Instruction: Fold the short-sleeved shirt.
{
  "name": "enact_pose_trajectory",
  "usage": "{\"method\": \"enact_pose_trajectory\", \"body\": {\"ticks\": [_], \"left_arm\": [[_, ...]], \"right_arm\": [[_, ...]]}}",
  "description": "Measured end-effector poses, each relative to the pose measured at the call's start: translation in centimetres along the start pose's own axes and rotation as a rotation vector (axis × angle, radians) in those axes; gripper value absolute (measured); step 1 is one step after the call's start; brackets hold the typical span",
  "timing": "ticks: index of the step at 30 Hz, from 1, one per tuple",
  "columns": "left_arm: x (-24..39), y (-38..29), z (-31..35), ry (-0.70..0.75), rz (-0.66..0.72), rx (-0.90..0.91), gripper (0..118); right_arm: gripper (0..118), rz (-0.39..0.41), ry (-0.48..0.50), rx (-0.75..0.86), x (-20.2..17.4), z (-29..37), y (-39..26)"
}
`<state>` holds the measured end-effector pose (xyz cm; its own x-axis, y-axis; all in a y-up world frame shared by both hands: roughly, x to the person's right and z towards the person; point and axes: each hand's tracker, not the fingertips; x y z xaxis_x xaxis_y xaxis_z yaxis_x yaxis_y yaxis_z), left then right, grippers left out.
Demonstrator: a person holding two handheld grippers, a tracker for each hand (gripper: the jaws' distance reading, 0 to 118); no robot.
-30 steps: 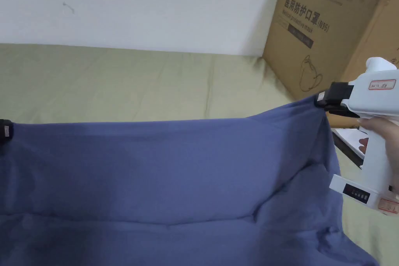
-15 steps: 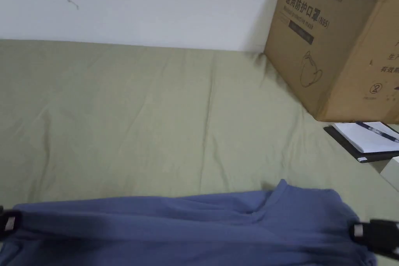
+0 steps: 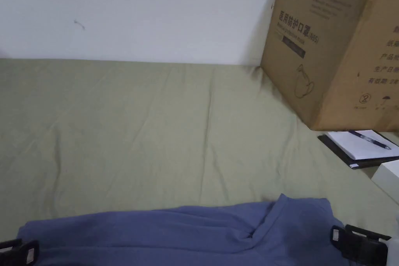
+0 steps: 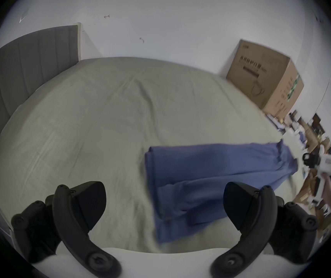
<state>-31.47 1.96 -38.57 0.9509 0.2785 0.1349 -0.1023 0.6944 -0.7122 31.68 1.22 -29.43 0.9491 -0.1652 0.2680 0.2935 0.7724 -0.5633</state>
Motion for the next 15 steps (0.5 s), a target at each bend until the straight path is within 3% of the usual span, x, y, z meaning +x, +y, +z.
{"method": "enact_pose_trajectory", "body": {"ticks": [3, 6, 7, 9, 10, 11, 13, 15], "left_arm": [[0.7, -0.3, 1.9, -0.039, -0.006, 0.107, 116], [5.7, -0.2, 5.9, -0.032, -0.039, 0.261, 114], [7.2, -0.6, 7.1, -0.017, -0.048, 0.352, 106], [11.4, -1.5, 9.9, 0.029, -0.064, 0.504, 39], [13.2, -2.1, 10.7, 0.096, -0.079, 0.557, 2], [14.6, -2.8, 11.3, 0.131, -0.103, 0.630, 0], [13.9, -3.7, 11.4, 0.122, -0.168, 0.720, 0], [14.1, -4.1, 11.9, 0.179, -0.211, 0.760, 0]], "right_arm": [[115, 0.045, 0.088, 0.051, -3.7, 3.7, 1.5], [106, 0.143, 0.170, 0.306, -8.5, 8.2, 1.6], [98, 0.163, 0.190, 0.393, -10.2, 9.4, 1.4], [67, 0.164, 0.206, 0.511, -13.1, 11.7, 0.6], [43, 0.162, 0.215, 0.573, -14.4, 12.5, 0.0], [0, 0.172, 0.207, 0.623, -15.5, 13.1, -0.6], [0, 0.193, 0.173, 0.701, -16.3, 13.1, -1.8], [0, 0.206, 0.211, 0.705, -16.9, 13.6, -2.4]]}}
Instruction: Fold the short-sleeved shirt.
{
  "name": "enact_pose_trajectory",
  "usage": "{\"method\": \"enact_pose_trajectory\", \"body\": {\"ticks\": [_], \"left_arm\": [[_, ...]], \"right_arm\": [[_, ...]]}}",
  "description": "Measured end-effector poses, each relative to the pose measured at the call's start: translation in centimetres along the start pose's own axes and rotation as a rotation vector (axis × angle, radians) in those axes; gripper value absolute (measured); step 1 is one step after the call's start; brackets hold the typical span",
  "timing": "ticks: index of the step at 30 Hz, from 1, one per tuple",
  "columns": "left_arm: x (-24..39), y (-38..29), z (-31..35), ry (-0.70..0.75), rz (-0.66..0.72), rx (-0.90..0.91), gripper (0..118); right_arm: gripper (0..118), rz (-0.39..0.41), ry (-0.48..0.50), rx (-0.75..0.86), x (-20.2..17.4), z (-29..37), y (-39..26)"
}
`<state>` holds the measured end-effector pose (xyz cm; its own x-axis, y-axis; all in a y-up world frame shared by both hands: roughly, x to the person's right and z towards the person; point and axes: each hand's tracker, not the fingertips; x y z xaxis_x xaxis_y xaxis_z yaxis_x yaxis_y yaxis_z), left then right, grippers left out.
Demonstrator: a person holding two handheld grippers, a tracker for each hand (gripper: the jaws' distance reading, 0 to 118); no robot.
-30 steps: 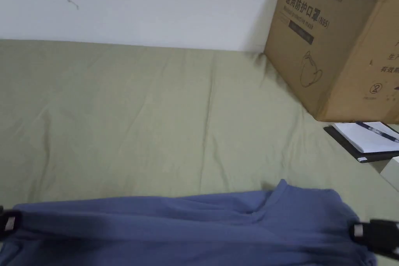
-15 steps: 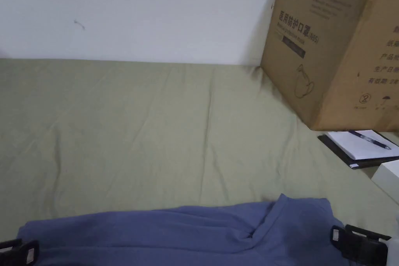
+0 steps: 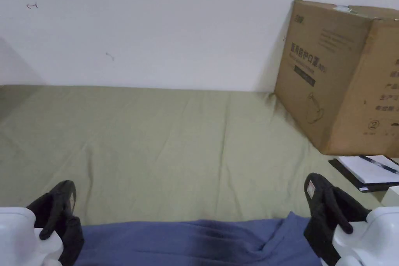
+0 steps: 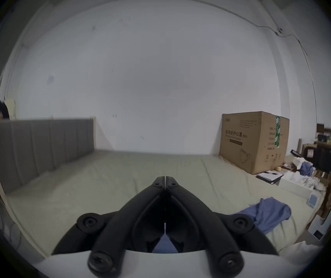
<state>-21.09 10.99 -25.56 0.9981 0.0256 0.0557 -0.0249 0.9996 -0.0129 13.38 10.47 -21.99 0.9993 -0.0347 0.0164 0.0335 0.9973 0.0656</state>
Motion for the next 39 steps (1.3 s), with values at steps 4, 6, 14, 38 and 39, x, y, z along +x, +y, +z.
{"method": "enact_pose_trajectory", "body": {"ticks": [4, 6, 14, 38, 39], "left_arm": [[0.4, 0.4, 1.2, -0.021, 0.000, -0.014, 0], [-0.4, 1.2, 1.2, -0.068, 0.060, -0.059, 0], [-15.1, -4.4, -11.6, -0.611, 0.892, -0.810, 3], [-15.8, -22.6, -21.8, -0.668, 1.091, -1.115, 5], [-15.4, -23.5, -21.7, -0.499, 0.948, -1.192, 5]], "right_arm": [[0, 0.038, -0.008, -0.010, -0.9, 0.9, 0.3], [0, 0.062, 0.037, -0.035, -1.0, 1.3, 0.9], [0, 0.105, 0.137, -0.104, -1.0, 1.2, 1.8], [0, 0.084, 0.278, -0.432, -6.0, -5.6, -3.4], [0, 0.071, 0.272, -0.439, -6.0, -5.6, -3.5]]}}
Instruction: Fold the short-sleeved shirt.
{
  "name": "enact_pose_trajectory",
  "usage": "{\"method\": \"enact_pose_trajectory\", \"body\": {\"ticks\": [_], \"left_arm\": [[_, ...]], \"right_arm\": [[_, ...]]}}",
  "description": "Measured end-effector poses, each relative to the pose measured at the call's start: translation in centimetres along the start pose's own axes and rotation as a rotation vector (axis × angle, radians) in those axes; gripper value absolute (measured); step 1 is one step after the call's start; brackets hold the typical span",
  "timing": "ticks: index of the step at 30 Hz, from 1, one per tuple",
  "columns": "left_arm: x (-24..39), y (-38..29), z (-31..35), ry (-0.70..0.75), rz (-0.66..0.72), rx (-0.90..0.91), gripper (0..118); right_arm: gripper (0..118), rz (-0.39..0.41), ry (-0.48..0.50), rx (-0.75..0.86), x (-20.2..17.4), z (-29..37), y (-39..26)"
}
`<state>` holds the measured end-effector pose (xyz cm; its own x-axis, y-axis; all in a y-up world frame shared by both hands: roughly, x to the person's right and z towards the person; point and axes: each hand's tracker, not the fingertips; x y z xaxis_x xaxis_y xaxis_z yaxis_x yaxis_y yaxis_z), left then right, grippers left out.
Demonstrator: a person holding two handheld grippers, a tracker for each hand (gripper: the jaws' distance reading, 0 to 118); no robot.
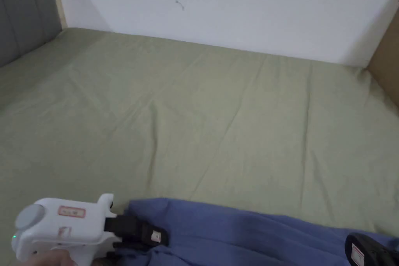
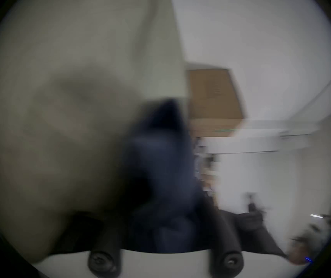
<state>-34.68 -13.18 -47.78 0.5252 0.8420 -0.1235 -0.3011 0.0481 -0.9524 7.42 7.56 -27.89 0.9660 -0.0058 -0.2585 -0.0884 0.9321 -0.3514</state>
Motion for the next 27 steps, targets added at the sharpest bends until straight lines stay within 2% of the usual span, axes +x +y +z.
{"method": "enact_pose_trajectory", "body": {"ticks": [1, 2, 4, 7, 9, 12, 13, 15, 16, 17, 19, 22, 24, 25, 26, 27], "left_arm": [[-0.9, -0.6, 0.6, -0.066, 0.043, 0.014, 5], [0.5, -0.5, 0.8, -0.230, 0.080, 0.068, 5], [-0.2, 0.4, 0.9, -0.100, 0.014, 0.053, 5], [3.1, -0.2, 2.0, 0.032, -0.063, 0.087, 5], [5.8, -0.3, 3.8, 0.191, -0.175, 0.073, 5], [11.2, -2.0, 6.2, 0.486, -0.435, 0.066, 5], [12.4, -2.5, 6.5, 0.609, -0.507, 0.077, 5], [14.8, -4.5, 6.0, 0.968, -0.716, 0.101, 5], [15.4, -5.4, 5.4, 1.082, -0.806, 0.112, 5], [15.8, -5.8, 5.2, 1.120, -0.829, 0.121, 5], [16.3, -5.1, 4.9, 0.942, -0.669, 0.114, 5], [17.4, -4.7, 2.8, 0.407, -0.352, 0.047, 5], [20.0, -5.6, -0.4, 0.276, -0.272, 0.001, 5], [20.8, -5.8, -2.4, 0.254, -0.278, -0.017, 8], [21.7, -5.8, -4.1, 0.242, -0.292, -0.032, 26], [22.8, -6.1, -6.4, 0.238, -0.318, -0.062, 59]], "right_arm": [[0, -0.012, -0.002, -0.005, 0.1, 0.0, -0.1], [0, -0.023, -0.006, -0.012, 0.2, 0.2, -0.1], [0, -0.032, -0.012, -0.020, 0.5, 0.5, -0.1], [0, -0.048, -0.021, -0.038, 1.0, 1.0, 0.0], [0, -0.057, -0.026, -0.041, 1.4, 1.5, 0.2], [0, -0.065, -0.027, -0.017, 1.7, 2.7, 0.4], [0, -0.064, -0.027, -0.010, 1.7, 2.9, 0.5], [0, -0.054, -0.029, 0.006, 1.7, 3.6, 0.4], [0, -0.050, -0.027, 0.013, 1.8, 3.9, 0.4], [0, -0.049, -0.023, 0.020, 1.9, 4.2, 0.3], [0, -0.047, -0.013, 0.033, 2.1, 4.9, 0.1], [0, -0.059, -0.011, 0.046, 2.6, 5.7, 0.0], [0, -0.078, -0.017, 0.049, 3.2, 6.2, -0.1], [0, -0.088, -0.023, 0.052, 3.5, 6.4, -0.1], [0, -0.097, -0.029, 0.054, 3.8, 6.6, -0.2], [0, -0.108, -0.035, 0.056, 4.1, 6.6, -0.3]]}}
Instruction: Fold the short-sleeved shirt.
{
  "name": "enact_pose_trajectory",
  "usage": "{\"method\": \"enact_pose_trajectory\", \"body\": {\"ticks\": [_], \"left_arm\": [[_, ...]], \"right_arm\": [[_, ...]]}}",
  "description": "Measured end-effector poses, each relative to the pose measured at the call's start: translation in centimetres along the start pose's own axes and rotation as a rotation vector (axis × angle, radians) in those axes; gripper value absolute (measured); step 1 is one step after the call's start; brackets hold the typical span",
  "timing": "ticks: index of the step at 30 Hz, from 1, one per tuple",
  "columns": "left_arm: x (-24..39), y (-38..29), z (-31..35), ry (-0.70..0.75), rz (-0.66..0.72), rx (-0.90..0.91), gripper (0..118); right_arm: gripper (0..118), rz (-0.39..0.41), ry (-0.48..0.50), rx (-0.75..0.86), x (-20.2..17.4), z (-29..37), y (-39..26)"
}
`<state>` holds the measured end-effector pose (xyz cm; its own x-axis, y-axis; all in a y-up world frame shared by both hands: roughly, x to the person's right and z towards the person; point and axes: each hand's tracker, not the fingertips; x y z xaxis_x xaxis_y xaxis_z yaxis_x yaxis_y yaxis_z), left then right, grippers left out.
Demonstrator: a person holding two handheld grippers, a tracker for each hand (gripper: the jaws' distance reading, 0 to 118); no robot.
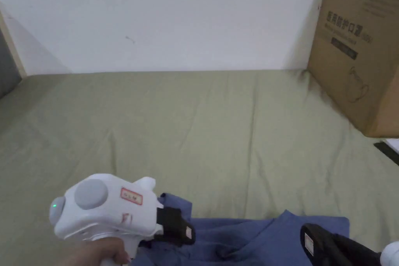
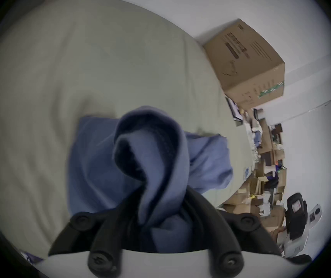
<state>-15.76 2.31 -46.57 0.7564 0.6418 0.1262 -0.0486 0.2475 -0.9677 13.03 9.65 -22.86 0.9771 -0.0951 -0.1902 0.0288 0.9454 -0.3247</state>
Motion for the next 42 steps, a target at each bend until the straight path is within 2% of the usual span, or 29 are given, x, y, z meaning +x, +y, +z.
{"method": "enact_pose_trajectory", "body": {"ticks": [1, 2, 3, 4, 8, 10, 11, 12, 13, 14, 15, 18, 21, 25, 27, 28, 31, 33, 35, 38, 42], "left_arm": [[0.9, 0.3, -1.6, -0.015, -0.003, -0.014, 96], [1.5, 0.4, -2.6, -0.040, 0.010, -0.039, 118], [2.0, 0.4, -3.5, -0.051, 0.022, -0.073, 111], [2.6, 0.3, -3.1, -0.091, 0.029, -0.030, 110], [1.8, -0.2, 0.1, -0.027, -0.005, 0.029, 110], [0.9, -0.9, 2.5, 0.056, -0.006, 0.112, 110], [0.5, -1.4, 3.3, 0.077, -0.016, 0.154, 106], [0.4, -1.7, 3.4, 0.101, -0.051, 0.180, 95], [0.2, -2.0, 3.5, 0.163, -0.085, 0.185, 68], [0.2, -2.1, 3.2, 0.238, -0.118, 0.186, 17], [0.2, -2.3, 2.5, 0.288, -0.153, 0.184, 0], [0.3, -2.2, -0.9, 0.233, -0.206, 0.129, 0], [1.7, -2.5, -4.8, 0.211, -0.200, 0.097, 0], [3.1, -3.0, -10.1, 0.323, -0.206, -0.042, 0], [4.7, -3.5, -10.0, 0.293, -0.200, 0.003, 0], [4.0, -2.2, -9.8, 0.252, -0.203, 0.016, 0], [4.5, -1.8, -8.6, -0.010, -0.178, 0.000, 0], [3.8, -1.6, -7.4, -0.310, -0.107, -0.074, 0], [3.1, -1.8, -5.7, -0.462, -0.066, -0.088, 0], [1.4, -2.3, -1.0, -0.440, -0.117, 0.032, 0], [-5.1, -1.7, 3.4, -0.410, -0.025, 0.053, 0]], "right_arm": [[0, -0.007, -0.003, -0.005, 0.4, -0.1, 0.0], [0, -0.011, -0.006, -0.014, 0.6, -0.2, 0.1], [0, -0.010, -0.016, -0.025, 0.7, -0.4, 0.2], [0, -0.010, -0.024, -0.020, 0.9, -0.3, 0.2], [0, -0.033, -0.018, 0.002, 1.5, -0.2, 0.3], [0, -0.040, -0.018, 0.002, 1.7, -0.3, 0.1], [0, -0.042, -0.017, 0.000, 1.7, -0.4, 0.0], [0, -0.044, -0.015, -0.005, 1.7, -0.5, -0.1], [0, -0.047, -0.014, -0.009, 1.8, -0.6, -0.3], [0, -0.049, -0.013, -0.013, 1.8, -0.6, -0.4], [0, -0.053, -0.010, -0.016, 1.8, -0.6, -0.5], [0, -0.062, -0.006, -0.031, 2.0, -0.7, -0.7], [0, -0.061, -0.010, -0.036, 2.2, -0.7, -0.7], [0, -0.064, -0.024, -0.047, 2.4, -0.8, -0.6], [0, -0.072, -0.024, -0.050, 2.5, -0.7, -0.6], [0, -0.077, -0.021, -0.049, 2.5, -0.7, -0.6], [0, -0.084, -0.014, -0.048, 2.2, -0.7, -0.4], [0, -0.079, -0.009, -0.046, 1.8, -0.6, -0.3], [0, -0.074, 0.002, -0.044, 1.6, -0.4, -0.1], [0, -0.053, 0.005, -0.036, 1.2, -0.3, 0.1], [0, -0.048, 0.009, -0.046, 0.9, -0.8, 0.0]]}}
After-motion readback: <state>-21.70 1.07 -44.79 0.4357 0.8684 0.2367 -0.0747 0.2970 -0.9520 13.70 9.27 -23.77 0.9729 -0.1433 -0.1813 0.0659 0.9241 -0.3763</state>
